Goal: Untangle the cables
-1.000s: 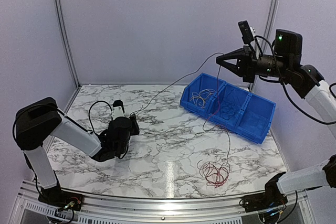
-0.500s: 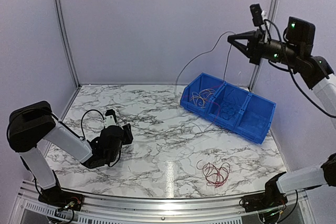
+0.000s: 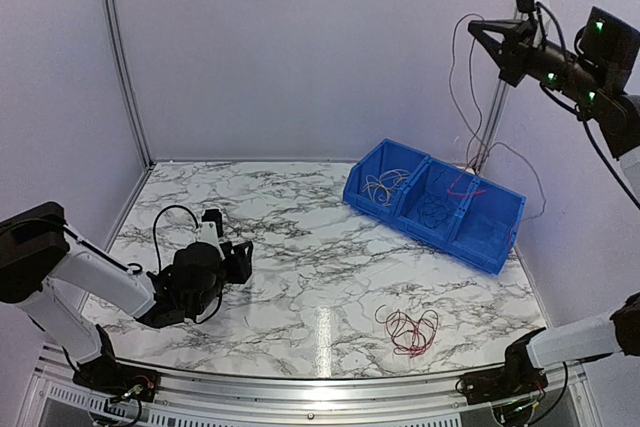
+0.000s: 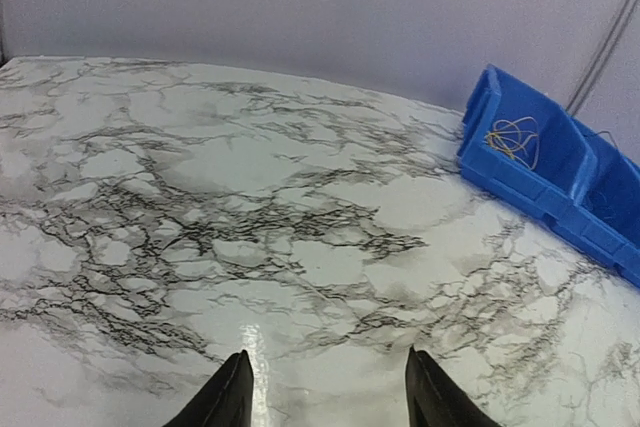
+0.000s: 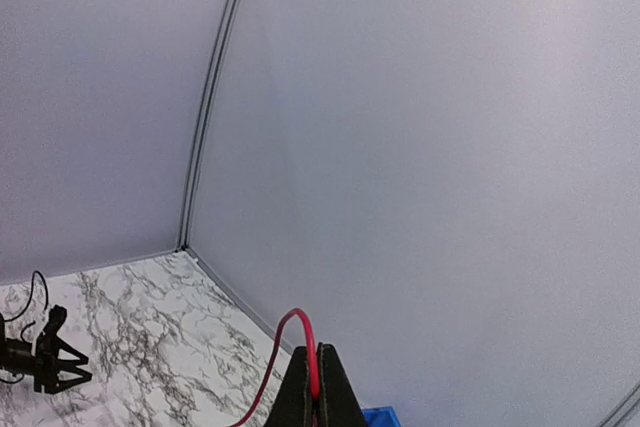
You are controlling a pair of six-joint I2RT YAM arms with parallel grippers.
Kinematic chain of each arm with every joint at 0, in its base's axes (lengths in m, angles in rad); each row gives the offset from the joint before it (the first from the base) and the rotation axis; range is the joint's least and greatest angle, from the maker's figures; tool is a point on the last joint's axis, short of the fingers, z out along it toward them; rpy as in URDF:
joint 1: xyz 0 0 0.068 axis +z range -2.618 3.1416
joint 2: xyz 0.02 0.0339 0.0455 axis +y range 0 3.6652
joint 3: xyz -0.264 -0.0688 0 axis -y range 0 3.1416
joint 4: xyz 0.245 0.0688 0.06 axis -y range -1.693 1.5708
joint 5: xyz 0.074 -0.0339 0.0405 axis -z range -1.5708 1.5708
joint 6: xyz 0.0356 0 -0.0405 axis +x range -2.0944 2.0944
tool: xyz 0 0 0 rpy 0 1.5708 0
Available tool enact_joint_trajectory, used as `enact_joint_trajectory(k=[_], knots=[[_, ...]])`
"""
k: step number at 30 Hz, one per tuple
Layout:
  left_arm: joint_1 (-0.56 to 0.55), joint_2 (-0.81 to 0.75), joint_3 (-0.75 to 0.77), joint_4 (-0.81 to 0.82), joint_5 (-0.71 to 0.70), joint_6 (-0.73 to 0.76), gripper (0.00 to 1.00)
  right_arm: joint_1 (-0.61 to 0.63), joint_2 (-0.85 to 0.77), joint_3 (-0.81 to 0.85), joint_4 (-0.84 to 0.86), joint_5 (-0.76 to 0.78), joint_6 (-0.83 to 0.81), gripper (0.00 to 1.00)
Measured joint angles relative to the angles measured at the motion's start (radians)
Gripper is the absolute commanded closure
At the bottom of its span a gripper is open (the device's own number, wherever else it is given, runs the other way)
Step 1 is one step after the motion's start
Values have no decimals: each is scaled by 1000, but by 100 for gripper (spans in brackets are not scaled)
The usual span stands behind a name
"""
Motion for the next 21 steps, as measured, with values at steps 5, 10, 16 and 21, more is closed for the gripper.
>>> enact_joint_trajectory(k=[5, 10, 16, 21], knots=[[-71, -120, -4, -39, 69, 85, 47, -13, 3, -111, -8, 101, -38, 100], [-133, -167, -4, -85, 91, 133, 47, -43, -16, -187, -5, 173, -65, 100], [-157, -177, -4, -113, 91, 152, 47, -101, -60, -240, 2, 225, -78, 100], [-162, -177, -4, -117, 92, 156, 48, -127, -72, -241, 14, 271, -94, 100]])
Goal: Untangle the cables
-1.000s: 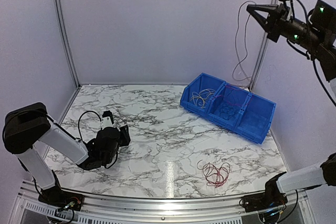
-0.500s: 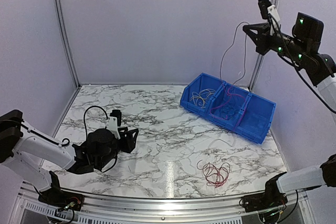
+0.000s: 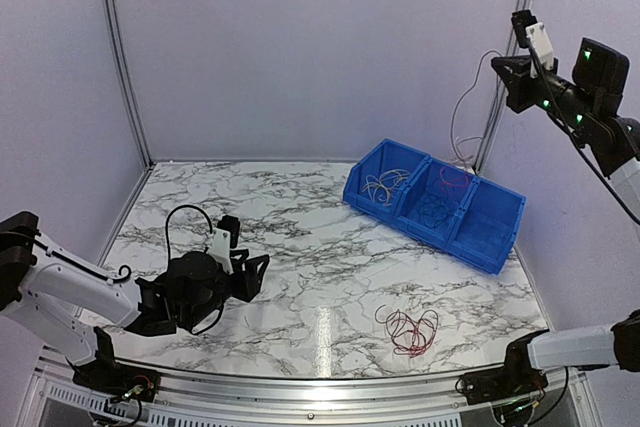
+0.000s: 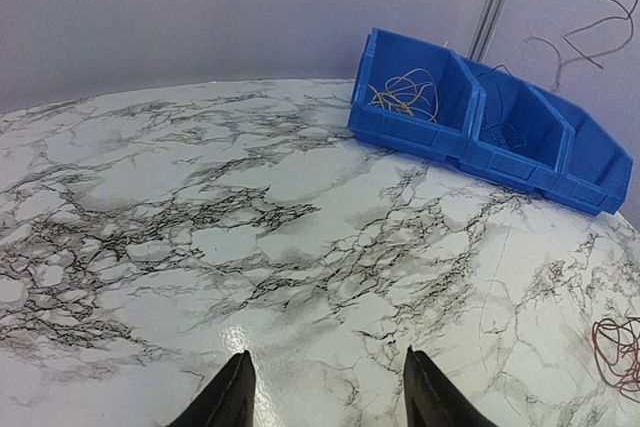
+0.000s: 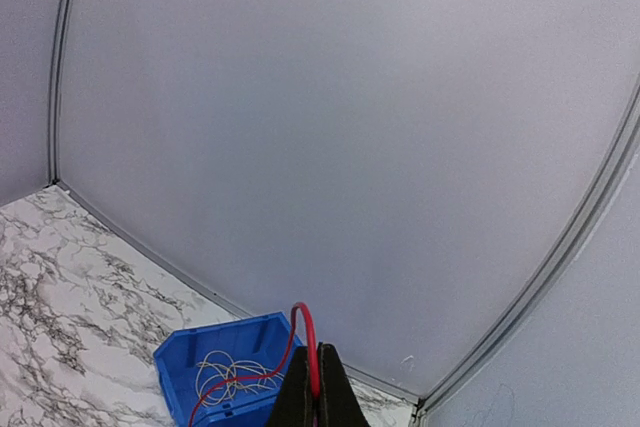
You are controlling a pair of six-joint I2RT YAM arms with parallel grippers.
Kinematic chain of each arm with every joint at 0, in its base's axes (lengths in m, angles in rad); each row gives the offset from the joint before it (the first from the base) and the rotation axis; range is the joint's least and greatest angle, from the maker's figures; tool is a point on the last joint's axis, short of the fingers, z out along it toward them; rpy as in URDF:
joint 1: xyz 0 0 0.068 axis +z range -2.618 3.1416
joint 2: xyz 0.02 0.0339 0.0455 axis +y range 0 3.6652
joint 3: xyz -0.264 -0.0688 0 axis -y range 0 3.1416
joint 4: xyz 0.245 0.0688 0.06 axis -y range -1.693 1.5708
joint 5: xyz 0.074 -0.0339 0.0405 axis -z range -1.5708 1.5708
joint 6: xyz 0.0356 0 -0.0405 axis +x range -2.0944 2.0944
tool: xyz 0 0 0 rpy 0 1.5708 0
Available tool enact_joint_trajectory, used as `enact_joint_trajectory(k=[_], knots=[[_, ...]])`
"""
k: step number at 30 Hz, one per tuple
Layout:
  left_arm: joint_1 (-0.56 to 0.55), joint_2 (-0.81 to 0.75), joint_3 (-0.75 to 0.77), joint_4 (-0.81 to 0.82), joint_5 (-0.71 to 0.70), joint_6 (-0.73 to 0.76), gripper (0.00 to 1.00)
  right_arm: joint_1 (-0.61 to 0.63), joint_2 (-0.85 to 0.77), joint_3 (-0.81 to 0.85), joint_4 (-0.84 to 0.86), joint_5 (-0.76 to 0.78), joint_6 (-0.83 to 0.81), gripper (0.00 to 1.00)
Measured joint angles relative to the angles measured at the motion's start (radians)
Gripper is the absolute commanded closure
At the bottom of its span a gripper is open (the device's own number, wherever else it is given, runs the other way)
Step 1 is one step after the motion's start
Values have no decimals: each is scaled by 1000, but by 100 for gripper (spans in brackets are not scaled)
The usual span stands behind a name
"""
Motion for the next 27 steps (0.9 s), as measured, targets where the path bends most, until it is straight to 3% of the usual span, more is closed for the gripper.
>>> enact_joint_trajectory(k=[5, 11, 16, 27], knots=[[-6, 0, 0, -1, 0, 1, 48, -72, 2, 2, 12, 34, -8, 100], [-14, 1, 0, -2, 0, 0, 48, -266, 16, -3, 49, 21, 2, 100], [-18, 1, 0, -3, 0, 0, 48, -428, 35, -77, 108, -40, 28, 100], [-20, 17, 0, -13, 0, -7, 48, -663, 198, -185, 167, -197, 87, 100]])
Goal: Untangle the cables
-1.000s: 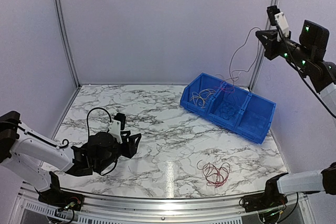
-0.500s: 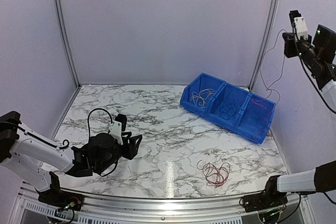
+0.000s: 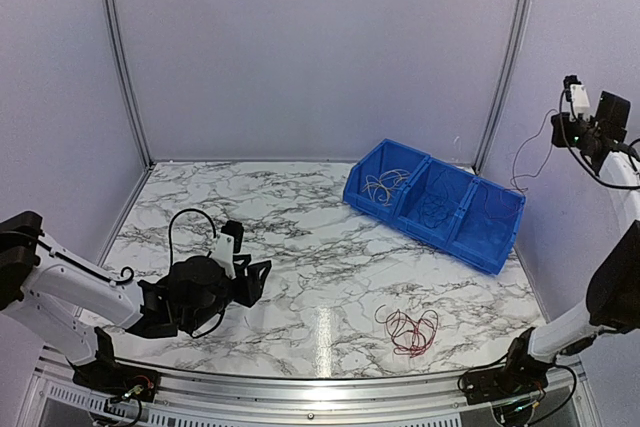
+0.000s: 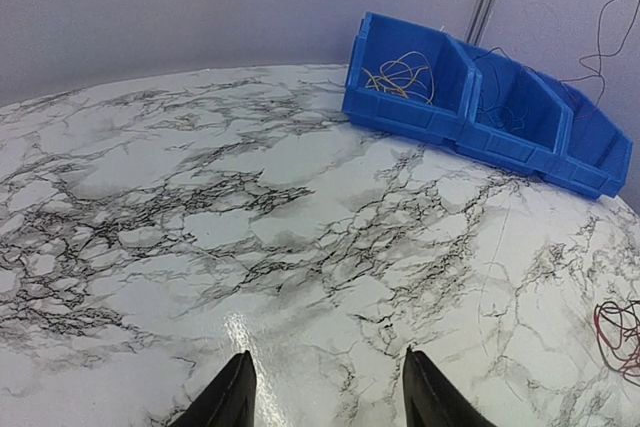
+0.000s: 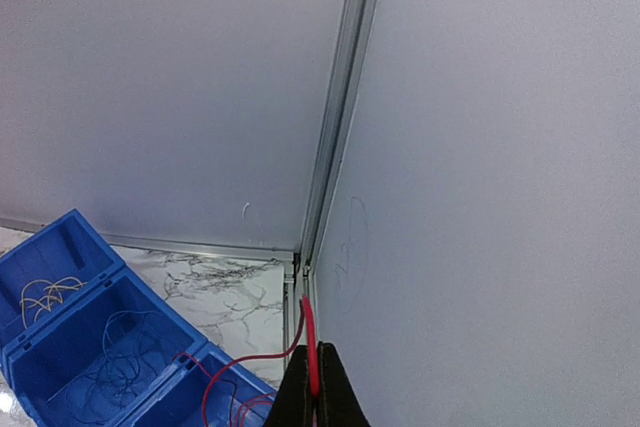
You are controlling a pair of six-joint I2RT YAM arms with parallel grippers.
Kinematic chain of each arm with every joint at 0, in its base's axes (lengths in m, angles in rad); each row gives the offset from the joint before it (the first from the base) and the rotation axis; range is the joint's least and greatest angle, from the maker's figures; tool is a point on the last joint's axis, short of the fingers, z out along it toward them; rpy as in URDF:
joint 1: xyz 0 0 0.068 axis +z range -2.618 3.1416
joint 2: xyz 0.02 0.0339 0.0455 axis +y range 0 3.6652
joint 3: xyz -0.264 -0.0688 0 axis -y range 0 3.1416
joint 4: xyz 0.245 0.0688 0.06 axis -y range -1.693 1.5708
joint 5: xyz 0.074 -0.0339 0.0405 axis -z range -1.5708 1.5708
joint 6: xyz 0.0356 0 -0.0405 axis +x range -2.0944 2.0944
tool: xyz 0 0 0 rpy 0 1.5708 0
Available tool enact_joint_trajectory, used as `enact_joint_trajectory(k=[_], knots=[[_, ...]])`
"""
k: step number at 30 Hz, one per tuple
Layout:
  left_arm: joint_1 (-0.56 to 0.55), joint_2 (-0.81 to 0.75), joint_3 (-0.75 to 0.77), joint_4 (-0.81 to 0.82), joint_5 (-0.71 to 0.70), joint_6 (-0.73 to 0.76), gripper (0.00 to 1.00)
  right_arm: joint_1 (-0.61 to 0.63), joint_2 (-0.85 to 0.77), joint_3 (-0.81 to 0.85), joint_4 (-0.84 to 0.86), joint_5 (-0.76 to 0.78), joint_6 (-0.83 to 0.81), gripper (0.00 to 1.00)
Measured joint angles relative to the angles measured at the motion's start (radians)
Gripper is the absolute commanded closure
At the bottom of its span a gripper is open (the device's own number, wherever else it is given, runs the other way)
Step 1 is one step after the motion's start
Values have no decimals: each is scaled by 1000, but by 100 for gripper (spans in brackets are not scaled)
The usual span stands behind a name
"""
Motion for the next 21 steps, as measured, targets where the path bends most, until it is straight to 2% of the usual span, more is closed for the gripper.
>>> enact_joint_trajectory(k=[10, 21], knots=[[-1, 48, 10, -1, 7, -5, 48, -3, 71, -121, -21, -158, -50, 100], [-2, 104, 55, -2, 34, -5, 48, -3, 50, -156, -100, -208, -106, 100]])
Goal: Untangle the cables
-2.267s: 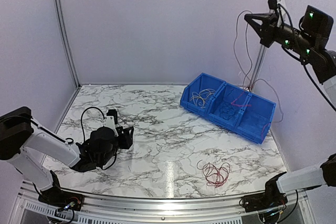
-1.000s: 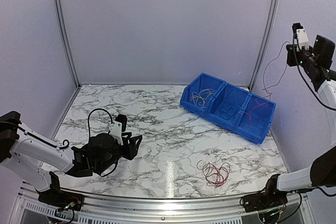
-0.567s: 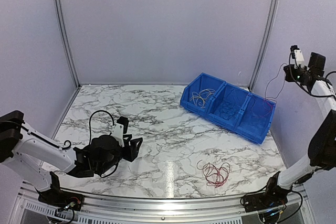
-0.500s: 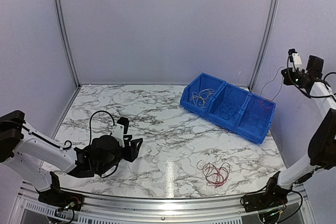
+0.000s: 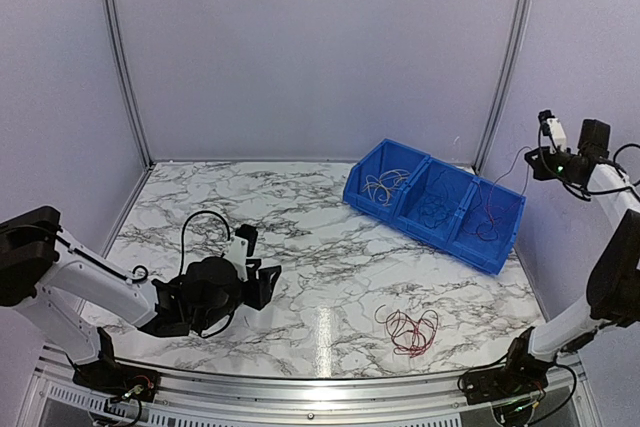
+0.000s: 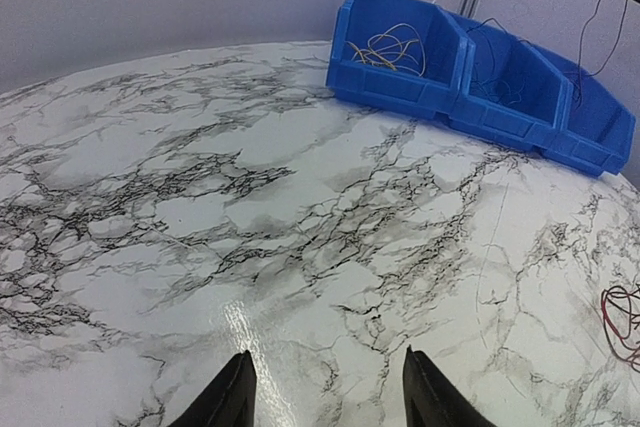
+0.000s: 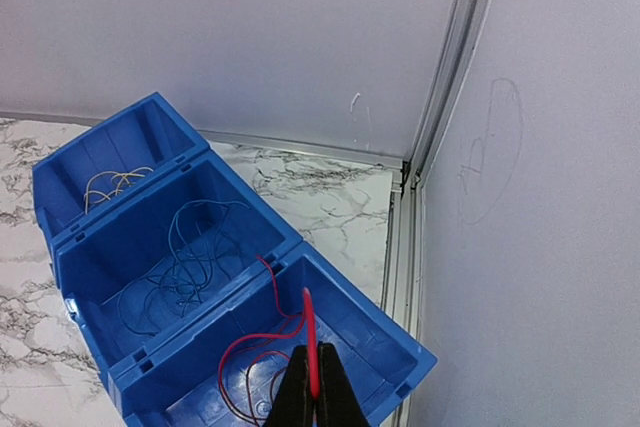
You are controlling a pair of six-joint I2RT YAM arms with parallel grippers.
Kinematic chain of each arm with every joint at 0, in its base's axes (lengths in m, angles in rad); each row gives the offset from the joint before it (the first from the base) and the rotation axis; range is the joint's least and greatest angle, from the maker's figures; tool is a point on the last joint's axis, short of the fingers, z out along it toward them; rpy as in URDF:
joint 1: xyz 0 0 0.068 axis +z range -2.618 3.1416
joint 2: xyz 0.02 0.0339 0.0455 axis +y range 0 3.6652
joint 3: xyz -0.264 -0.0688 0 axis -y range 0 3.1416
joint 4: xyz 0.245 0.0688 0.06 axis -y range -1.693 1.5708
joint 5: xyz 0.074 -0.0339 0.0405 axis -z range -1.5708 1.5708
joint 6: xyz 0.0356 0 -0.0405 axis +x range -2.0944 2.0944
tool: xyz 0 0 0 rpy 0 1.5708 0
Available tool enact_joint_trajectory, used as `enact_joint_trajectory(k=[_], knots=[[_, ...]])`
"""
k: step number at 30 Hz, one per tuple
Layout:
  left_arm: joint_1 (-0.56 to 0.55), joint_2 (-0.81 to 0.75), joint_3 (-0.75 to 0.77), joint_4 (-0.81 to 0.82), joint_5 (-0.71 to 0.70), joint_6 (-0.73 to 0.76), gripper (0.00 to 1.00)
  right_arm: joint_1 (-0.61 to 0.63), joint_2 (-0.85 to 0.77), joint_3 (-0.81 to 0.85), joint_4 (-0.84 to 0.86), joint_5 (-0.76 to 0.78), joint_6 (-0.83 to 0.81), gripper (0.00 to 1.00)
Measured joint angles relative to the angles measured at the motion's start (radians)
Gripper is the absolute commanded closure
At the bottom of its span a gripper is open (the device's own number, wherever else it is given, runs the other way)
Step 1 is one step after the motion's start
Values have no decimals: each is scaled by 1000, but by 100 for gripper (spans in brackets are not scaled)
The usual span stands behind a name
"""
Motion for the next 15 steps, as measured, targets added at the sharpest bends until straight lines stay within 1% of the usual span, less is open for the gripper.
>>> enact_joint_trajectory(k=[3, 9, 11, 15], knots=[[0, 3, 5, 0, 3, 0, 48, 0, -46, 49, -26, -2, 10, 100], [0, 14, 13, 0, 13, 0, 48, 0, -103, 331, -13, 9, 48, 100], [-2, 16, 18, -1, 17, 0, 48, 0, -113, 398, -5, 15, 58, 100], [-6, 17, 23, 0, 19, 0, 48, 0, -120, 464, 10, 26, 73, 100]])
